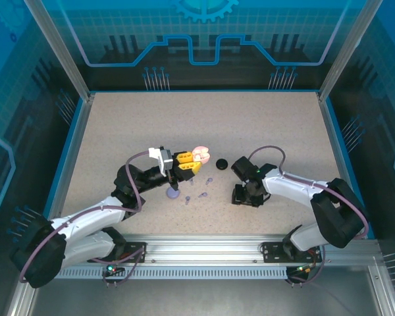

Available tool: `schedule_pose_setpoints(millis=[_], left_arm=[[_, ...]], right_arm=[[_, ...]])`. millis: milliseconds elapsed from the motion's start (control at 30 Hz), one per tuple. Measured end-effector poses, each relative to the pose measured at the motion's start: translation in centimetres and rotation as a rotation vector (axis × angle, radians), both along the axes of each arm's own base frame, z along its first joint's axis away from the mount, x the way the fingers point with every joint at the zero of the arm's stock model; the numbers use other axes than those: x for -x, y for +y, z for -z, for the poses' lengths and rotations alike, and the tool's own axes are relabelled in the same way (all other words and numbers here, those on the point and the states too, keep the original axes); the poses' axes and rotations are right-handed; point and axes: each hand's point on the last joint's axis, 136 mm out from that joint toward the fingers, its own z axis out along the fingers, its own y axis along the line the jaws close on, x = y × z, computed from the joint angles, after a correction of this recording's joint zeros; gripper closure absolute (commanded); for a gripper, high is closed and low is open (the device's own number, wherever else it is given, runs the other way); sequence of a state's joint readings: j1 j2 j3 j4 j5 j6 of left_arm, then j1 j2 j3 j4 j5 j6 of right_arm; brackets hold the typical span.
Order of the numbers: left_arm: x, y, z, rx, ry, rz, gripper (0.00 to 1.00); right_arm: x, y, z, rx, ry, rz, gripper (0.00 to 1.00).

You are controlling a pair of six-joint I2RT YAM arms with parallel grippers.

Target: Insert the wireless bluetooth earbuds into the charging case

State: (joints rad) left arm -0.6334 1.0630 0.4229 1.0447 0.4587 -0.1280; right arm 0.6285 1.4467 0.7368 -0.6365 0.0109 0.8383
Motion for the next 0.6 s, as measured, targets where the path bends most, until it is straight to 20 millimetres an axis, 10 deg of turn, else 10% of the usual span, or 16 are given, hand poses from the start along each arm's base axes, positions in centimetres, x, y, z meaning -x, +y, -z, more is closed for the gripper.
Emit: schedule_pose_setpoints(millis=[600], left_arm=[[-0.15,0.08,0.01,0.002,0.003,-0.010,0.83]], right_arm=[[-0.36,0.50,0.54,-0.014,0.001,-0.001,0.65]])
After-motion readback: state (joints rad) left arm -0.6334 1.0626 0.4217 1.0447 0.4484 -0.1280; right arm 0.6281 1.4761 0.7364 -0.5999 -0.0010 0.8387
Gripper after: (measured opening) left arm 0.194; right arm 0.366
